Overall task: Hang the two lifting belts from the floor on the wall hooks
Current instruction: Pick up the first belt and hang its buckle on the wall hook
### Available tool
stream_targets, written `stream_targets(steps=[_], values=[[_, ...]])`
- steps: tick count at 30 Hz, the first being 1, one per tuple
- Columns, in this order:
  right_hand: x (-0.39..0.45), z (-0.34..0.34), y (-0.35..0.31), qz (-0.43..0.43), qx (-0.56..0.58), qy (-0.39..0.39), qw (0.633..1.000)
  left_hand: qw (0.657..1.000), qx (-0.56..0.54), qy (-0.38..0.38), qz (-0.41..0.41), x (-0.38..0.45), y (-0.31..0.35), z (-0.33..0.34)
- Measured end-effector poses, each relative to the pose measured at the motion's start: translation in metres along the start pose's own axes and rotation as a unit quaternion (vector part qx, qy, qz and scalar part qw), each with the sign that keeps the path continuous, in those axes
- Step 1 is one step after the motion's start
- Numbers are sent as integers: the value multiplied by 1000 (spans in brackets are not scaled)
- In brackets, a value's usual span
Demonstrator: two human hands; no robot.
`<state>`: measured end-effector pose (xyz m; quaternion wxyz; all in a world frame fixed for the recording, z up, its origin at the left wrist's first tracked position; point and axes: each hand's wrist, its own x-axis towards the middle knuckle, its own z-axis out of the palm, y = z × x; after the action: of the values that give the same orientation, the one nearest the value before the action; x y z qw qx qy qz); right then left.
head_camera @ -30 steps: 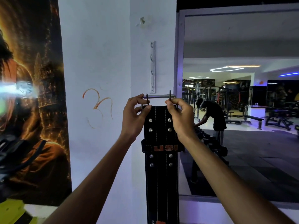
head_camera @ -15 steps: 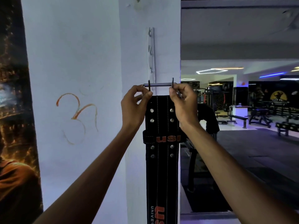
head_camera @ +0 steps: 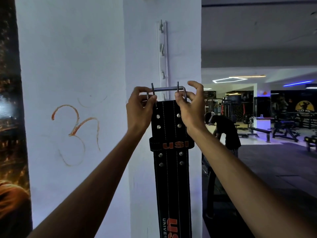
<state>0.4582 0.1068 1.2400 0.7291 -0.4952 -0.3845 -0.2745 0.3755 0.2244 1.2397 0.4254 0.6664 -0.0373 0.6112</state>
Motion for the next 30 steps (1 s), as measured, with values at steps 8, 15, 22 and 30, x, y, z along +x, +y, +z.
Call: stream_targets(steps=[8, 15, 22, 30], values=[[15, 8, 30, 18, -14, 6, 1000, 999, -3, 6, -36, 14, -23, 11], [27, 11, 37, 7, -6, 4, 1000, 999, 8, 15, -31, 24, -28, 15], [9, 13, 52, 21, 8, -3, 1000, 998, -7, 7, -60, 11, -49, 9], [6, 12, 54, 5, -19, 15, 1000, 995, -18, -4, -99, -1, -52, 5]])
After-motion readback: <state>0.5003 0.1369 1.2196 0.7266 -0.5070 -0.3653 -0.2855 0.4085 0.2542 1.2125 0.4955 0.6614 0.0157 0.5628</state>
